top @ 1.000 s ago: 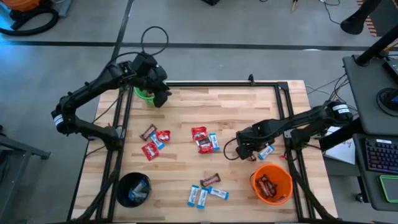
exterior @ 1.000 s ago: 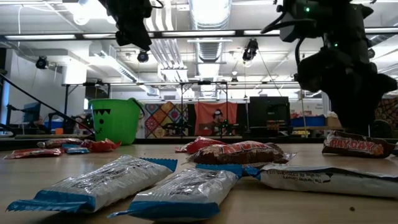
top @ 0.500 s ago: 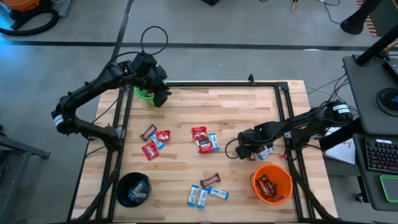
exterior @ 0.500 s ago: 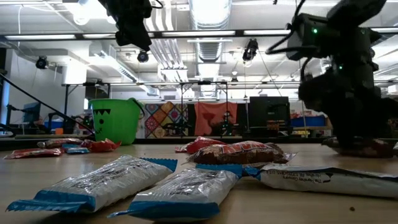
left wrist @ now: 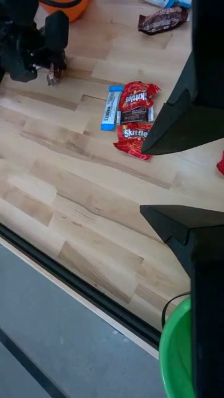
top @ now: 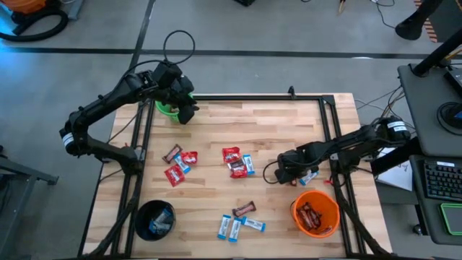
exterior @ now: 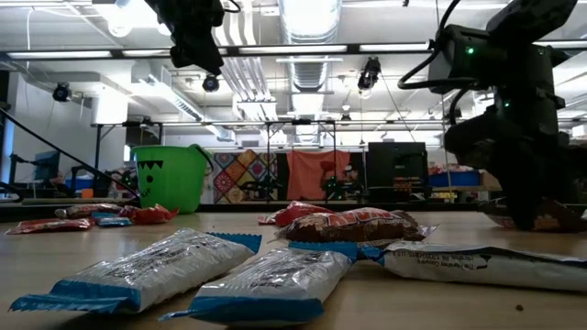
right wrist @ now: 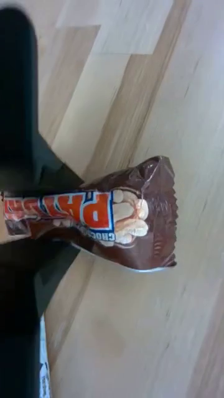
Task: Sort candy
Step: Put the brown chocolate into the orange bucket
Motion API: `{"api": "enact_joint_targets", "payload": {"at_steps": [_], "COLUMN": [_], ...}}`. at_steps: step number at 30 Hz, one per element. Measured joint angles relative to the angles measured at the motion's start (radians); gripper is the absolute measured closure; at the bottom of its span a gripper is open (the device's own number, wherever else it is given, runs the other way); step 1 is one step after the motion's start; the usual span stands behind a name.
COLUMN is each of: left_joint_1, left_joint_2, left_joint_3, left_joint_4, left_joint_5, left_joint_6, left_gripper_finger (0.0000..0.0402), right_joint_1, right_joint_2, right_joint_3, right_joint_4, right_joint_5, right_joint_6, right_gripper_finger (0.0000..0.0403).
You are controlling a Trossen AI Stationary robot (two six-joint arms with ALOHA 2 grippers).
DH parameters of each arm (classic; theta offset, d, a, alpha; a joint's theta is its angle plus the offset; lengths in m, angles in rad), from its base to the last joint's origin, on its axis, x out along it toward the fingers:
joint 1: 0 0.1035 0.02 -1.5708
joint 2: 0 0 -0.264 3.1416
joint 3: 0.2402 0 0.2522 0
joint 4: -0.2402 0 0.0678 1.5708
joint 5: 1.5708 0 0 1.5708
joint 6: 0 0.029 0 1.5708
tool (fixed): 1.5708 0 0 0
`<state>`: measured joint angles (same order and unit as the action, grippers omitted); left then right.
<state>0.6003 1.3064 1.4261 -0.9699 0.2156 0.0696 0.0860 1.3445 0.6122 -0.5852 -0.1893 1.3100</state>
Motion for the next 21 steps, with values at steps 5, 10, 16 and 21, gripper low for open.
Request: {"api": "enact_joint_targets", "payload": {"at_steps": [5, 10, 16, 21], "left_joint_1": [0.0, 0.0, 0.0, 0.0], "left_joint_2": [0.0, 0.0, 0.0, 0.0], "left_joint_3": [0.0, 0.0, 0.0, 0.0], "left_joint_4": [-0.007, -0.025, -0.037, -0.046], "left_joint_5": [0.0, 0.0, 0.001, 0.001], "left_joint_6": [0.0, 0.0, 0.0, -0.001], "left_gripper_finger": [0.0278, 0.0278, 0.0278, 0.0278], "right_joint_1": [0.0, 0.001, 0.001, 0.018], "right_joint_2": [-0.003, -0.019, -0.051, -0.066], "right_joint_3": [0.004, 0.043, 0.162, 0.297], "right_joint_4": [-0.001, -0.033, -0.152, -0.291], "right_joint_5": [-0.019, -0.039, -0.001, 0.006], "right_joint_6": [0.002, 0.008, -0.015, -0.035], "right_gripper_finger": [0.0375, 0.0374, 0.0374, 0.0374]}}
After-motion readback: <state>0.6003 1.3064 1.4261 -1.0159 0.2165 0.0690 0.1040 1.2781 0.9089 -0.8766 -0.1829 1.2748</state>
